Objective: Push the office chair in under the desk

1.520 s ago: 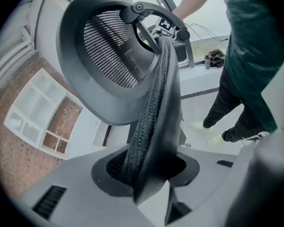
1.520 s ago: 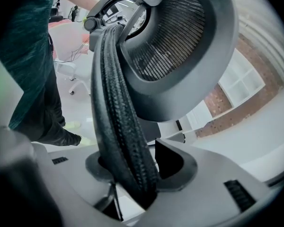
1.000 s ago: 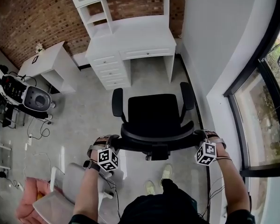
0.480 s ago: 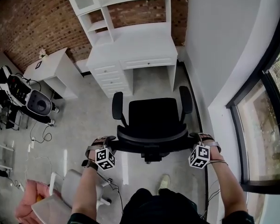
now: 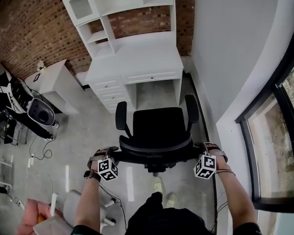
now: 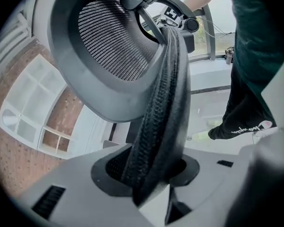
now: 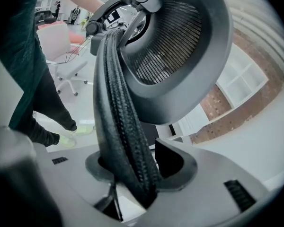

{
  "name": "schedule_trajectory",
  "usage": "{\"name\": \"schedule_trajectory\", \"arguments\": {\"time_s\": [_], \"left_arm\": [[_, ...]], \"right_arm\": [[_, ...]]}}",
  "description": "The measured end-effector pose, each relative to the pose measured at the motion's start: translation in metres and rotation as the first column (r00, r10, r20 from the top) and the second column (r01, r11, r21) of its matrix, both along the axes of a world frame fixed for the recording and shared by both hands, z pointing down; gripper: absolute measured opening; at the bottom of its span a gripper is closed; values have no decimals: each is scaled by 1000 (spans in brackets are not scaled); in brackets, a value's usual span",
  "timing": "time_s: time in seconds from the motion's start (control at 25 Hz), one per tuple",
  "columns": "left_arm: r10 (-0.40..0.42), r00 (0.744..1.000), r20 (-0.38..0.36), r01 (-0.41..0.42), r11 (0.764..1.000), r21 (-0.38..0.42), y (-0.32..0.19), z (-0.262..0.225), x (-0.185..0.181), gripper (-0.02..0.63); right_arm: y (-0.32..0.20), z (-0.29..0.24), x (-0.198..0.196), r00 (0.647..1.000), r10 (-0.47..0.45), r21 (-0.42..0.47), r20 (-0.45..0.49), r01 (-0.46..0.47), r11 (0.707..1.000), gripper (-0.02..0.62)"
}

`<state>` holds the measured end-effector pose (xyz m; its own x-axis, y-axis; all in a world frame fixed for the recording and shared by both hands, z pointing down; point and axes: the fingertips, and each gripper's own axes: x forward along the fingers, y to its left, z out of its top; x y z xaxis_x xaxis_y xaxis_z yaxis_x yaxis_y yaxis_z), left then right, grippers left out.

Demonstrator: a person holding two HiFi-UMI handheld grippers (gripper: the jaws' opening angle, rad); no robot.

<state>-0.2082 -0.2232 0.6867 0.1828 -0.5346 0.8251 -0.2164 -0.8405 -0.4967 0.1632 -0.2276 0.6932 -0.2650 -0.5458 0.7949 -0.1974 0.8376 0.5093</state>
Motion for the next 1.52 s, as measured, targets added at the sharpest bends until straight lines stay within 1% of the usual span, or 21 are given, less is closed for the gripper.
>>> {"name": "schedule_trajectory", "arguments": {"time_s": [0.36, 0.6, 1.04, 1.24, 1.52], "left_arm": [[17, 1000, 7, -17, 1000, -21, -74, 4, 2, 156], [29, 999, 13, -28, 999, -36, -116, 4, 0, 155], [23, 999, 24, -22, 999, -42, -180, 6, 4, 153], [21, 999, 39, -19, 999, -48, -211, 4, -7, 155], [-1, 999, 42, 3, 998, -62, -244, 6, -11, 155]], "right_arm": [[-77, 0, 3, 1000, 21, 6, 1, -21, 1000, 179], [-119, 0, 2, 999, 32, 7, 6, -32, 999, 184], [-190, 2, 6, 999, 34, 6, 9, -34, 999, 190], [-216, -1, -5, 999, 32, 15, 21, -33, 999, 190], [-257, -1, -10, 999, 18, 26, 31, -19, 999, 193]]}}
